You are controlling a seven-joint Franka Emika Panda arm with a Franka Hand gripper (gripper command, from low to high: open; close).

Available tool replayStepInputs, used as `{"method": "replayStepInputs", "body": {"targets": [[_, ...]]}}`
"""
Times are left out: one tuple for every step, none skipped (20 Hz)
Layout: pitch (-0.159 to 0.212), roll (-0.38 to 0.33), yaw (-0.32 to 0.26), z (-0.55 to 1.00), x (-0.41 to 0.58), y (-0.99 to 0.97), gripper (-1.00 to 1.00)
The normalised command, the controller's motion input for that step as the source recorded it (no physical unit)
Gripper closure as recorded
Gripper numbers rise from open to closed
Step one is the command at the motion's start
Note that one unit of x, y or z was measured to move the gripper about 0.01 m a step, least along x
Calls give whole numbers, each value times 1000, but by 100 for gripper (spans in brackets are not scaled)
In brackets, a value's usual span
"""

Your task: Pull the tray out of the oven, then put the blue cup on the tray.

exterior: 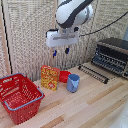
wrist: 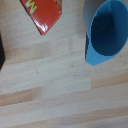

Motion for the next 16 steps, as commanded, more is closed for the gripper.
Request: {"method": "replayStepInputs", "body": {"targets": [[54, -317, 130, 23, -86, 0, -100], [16, -361, 126, 0, -97, -171, -100], [16, -361, 126, 0, -97, -171, -100], [19, -358, 123, 0, -97, -194, -100], [19, -355, 122, 0, -103, -206, -100], [21, -353, 122, 0, -103, -209, -100], [21, -351, 120, 0, -106, -214, -100], [19, -351, 122, 0, -106, -217, -100], [15, -353, 123, 0, -111, -214, -100], [11, -353, 125, 0, -111, -214, -100], [9, -351, 120, 0, -106, -237, -100], [0, -344, 89, 0, -180, -360, -100], [0, -348, 58, 6, -206, -414, -100], [3, -354, 30, 11, -194, -446, -100], [0, -347, 32, 14, -186, -469, -100], [0, -336, 30, 23, -180, -509, -100]]}}
